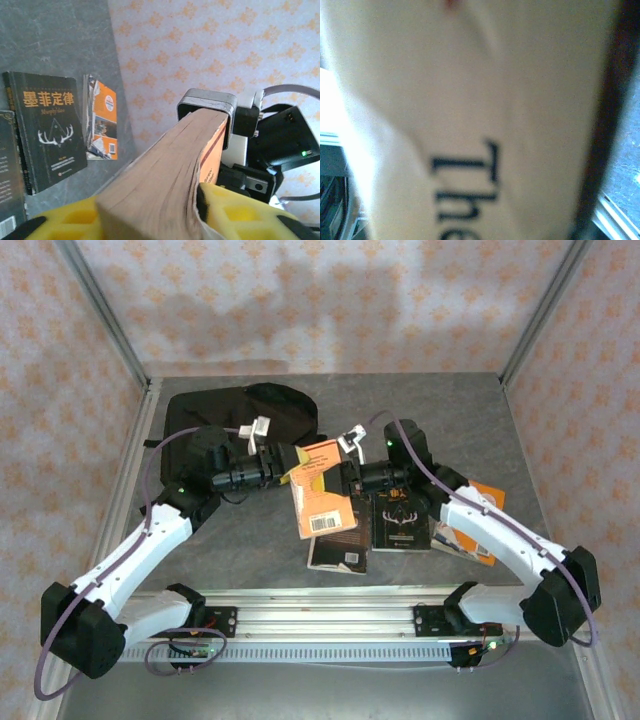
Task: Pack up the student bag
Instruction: Rotate the book.
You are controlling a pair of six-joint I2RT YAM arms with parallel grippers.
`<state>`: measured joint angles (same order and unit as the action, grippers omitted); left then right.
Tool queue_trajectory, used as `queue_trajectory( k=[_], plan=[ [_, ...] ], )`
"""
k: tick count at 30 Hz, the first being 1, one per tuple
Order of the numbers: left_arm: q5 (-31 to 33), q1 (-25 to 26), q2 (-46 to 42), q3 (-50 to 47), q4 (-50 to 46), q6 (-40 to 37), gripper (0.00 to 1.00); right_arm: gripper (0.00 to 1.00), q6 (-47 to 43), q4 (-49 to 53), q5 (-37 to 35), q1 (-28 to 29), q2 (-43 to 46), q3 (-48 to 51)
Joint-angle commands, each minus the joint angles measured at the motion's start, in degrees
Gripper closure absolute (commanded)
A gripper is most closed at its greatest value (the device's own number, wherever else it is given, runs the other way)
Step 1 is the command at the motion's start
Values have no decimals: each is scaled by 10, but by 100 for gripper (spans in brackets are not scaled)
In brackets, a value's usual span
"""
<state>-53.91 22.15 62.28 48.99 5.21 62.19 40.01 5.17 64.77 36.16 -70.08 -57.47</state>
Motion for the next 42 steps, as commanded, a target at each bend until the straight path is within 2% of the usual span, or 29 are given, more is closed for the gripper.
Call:
queue_trajectory(
  k=[1,5,6,8,9,12,15,17,19,21,22,25,28,38,42],
  plan=[
    [-25,5,-9,2,69,17,72,100,-13,-4,-18,-6,20,0],
    [-26,7,-13,1,74,18,96,100,-15,3,-39,-14,20,1],
    [-27,7,-15,-1,77,20,100,100,-15,3,-42,-14,35,2],
    [-24,7,-19,-1,76,20,100,100,-18,15,-56,-14,35,-1],
    [-19,7,-20,0,72,18,100,93,-27,34,-72,-15,35,-5],
    [20,7,-28,11,43,11,100,59,-49,82,-145,-15,48,-8],
    [88,7,-40,19,40,31,100,38,-7,50,-236,-15,86,21],
    [157,7,-49,18,51,58,100,22,47,10,-312,-15,122,58],
    [235,9,-56,-8,108,119,100,18,109,-72,-367,-15,156,113],
    [290,11,-54,-33,175,173,100,11,153,-131,-425,-15,184,152],
    [310,11,-53,-32,174,179,100,7,176,-159,-452,-15,194,168],
    [343,11,-56,-7,135,162,100,3,236,-249,-481,-15,194,195],
    [354,11,-46,6,139,170,100,0,270,-310,-454,-10,156,185],
    [375,29,-27,-3,164,192,100,0,275,-390,-470,48,68,139],
    [384,36,-29,-3,156,185,100,7,269,-412,-475,63,52,126]
  ],
)
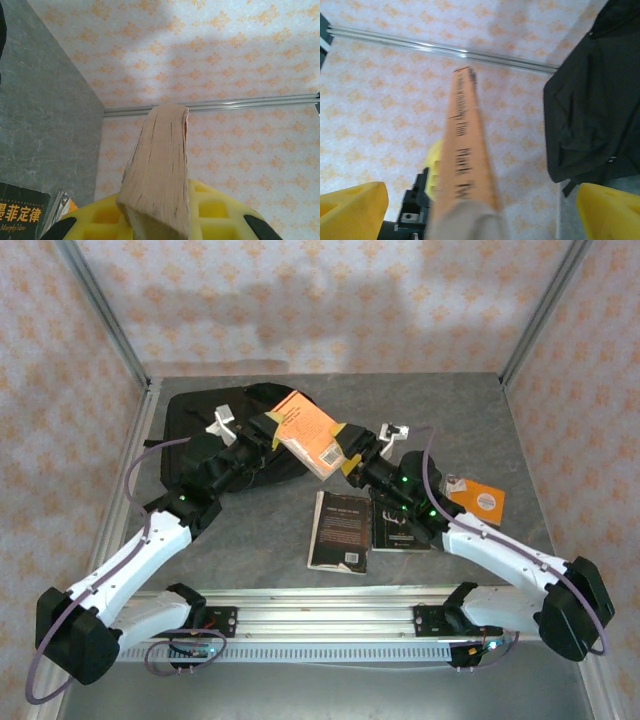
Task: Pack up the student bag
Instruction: Rotate the book.
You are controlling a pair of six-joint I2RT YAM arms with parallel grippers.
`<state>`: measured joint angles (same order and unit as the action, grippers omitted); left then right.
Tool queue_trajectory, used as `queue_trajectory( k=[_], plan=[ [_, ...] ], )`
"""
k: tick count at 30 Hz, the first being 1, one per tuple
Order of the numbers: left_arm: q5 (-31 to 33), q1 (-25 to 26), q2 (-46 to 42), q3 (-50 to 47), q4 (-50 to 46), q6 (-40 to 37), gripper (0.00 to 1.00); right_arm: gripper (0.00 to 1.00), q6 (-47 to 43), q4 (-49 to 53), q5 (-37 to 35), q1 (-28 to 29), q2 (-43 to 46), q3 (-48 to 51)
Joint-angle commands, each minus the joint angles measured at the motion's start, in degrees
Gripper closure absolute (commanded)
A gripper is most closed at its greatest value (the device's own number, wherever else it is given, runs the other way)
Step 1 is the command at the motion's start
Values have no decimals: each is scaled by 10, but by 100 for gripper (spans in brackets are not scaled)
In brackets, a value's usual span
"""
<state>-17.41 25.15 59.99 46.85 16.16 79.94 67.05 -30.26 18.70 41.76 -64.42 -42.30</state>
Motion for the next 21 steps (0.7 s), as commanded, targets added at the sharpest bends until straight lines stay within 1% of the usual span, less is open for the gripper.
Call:
queue_trajectory(
  k=[1,7,9,11,13,21],
  plan=[
    [21,8,-6,16,44,7,100,11,1,-60,-14,9,-9,-26],
    [34,10,-15,-2,45,14,100,40,33,-91,-24,12,-24,-3],
    [36,10,-16,-5,43,12,100,45,37,-73,-26,13,-25,-6],
    [35,10,-15,-7,41,12,100,45,43,-47,-29,13,-27,-10],
    [38,10,-16,-12,39,12,100,41,52,-39,-35,13,-26,-5],
    [60,11,-23,-24,27,10,100,34,55,-25,-27,13,-26,-3]
  ],
)
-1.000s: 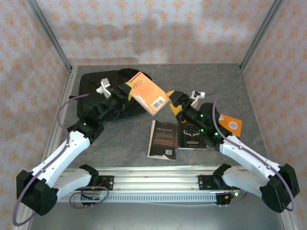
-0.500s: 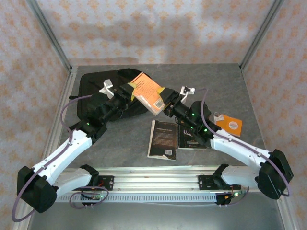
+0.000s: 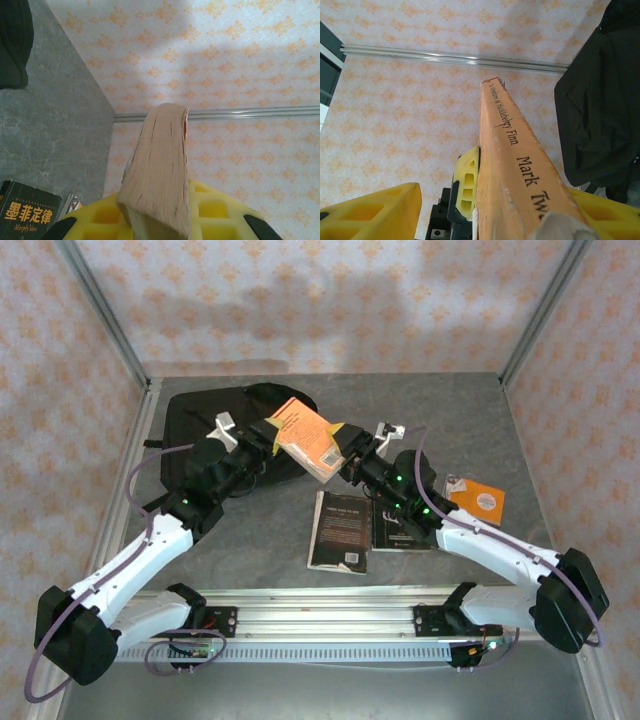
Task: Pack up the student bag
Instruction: Rotate the book.
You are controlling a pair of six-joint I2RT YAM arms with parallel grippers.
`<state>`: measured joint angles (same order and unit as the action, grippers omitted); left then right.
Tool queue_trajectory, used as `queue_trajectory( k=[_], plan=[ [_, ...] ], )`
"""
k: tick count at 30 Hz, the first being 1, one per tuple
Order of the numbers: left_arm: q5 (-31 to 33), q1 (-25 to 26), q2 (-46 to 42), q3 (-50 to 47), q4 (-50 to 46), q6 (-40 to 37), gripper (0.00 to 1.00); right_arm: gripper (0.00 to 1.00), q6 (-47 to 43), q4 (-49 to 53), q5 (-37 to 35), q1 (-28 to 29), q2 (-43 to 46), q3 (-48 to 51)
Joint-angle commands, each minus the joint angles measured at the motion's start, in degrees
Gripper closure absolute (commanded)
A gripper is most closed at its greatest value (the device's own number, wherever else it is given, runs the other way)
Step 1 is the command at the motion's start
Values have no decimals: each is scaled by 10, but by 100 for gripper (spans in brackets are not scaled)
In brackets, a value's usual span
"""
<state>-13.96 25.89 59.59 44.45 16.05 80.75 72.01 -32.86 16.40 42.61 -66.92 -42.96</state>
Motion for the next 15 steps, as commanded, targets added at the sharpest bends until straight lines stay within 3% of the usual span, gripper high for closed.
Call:
queue_trajectory(
  k=[1,15],
  plan=[
    [25,4,-16,1,28,2,100,33,7,2,-3,5,-1,4],
    [11,5,13,6,34,11,100,41,21,18,19,5,-23,-7]
  ],
)
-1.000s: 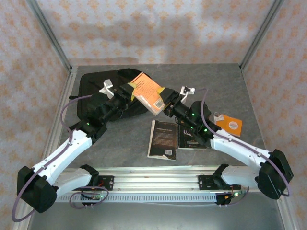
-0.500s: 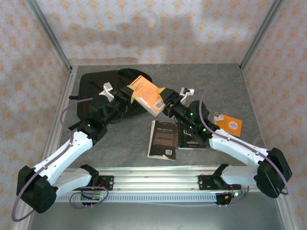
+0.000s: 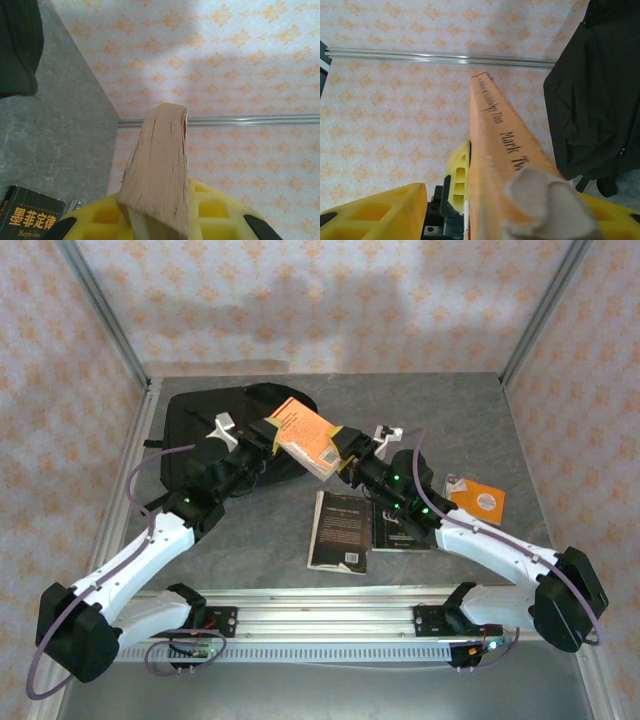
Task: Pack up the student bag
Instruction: Rotate the book, then open the student bag at the center of the table.
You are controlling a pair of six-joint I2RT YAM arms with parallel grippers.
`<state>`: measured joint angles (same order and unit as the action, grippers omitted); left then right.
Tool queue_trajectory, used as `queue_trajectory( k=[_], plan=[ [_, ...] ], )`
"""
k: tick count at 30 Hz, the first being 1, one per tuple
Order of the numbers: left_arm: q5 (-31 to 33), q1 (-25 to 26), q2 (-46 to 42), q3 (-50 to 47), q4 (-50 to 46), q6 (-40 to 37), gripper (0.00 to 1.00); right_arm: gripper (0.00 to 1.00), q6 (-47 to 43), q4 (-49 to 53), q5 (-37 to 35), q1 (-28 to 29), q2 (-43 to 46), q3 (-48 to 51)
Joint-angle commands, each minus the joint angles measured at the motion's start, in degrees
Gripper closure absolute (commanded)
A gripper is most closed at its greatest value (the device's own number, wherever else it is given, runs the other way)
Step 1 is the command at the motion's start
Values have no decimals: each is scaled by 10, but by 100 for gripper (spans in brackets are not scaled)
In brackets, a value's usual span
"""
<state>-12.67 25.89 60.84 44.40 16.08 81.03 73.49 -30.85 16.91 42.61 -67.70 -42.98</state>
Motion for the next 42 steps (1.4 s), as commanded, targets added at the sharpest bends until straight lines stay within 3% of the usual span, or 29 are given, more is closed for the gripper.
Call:
queue_trajectory(
  k=[1,4,9,10,14,16,18,21,23,26,28,35,42],
  plan=[
    [-3,6,1,6,31,7,100,41,5,-2,19,4,-21,-13],
    [-9,8,4,8,24,4,100,52,-1,-2,28,4,-31,-26],
    [-5,8,-12,2,-7,-12,100,95,-18,24,17,-1,-19,-28],
    [-1,8,-16,1,-17,-18,100,100,-25,43,9,-3,-8,-26],
    [10,2,-30,11,-97,-45,80,100,-77,147,-30,-15,53,-23],
    [10,-8,-19,46,-203,-87,63,100,-128,242,-37,-25,78,-43],
    [5,-32,18,127,-351,-167,52,100,-204,402,-52,-30,93,-95],
    [22,-43,91,235,-509,-280,44,100,-309,580,-64,-30,95,-157],
    [22,-43,146,291,-561,-332,39,100,-343,653,-88,-30,105,-168],
    [17,-35,237,374,-616,-404,35,100,-366,700,-127,-30,136,-154],
    [32,-20,298,435,-651,-459,26,100,-369,705,-144,-30,158,-139],
    [235,59,482,662,-783,-622,25,100,-372,750,-149,-30,175,-131],
    [288,61,571,720,-765,-655,24,100,-353,768,-146,-30,216,-106]
  ],
)
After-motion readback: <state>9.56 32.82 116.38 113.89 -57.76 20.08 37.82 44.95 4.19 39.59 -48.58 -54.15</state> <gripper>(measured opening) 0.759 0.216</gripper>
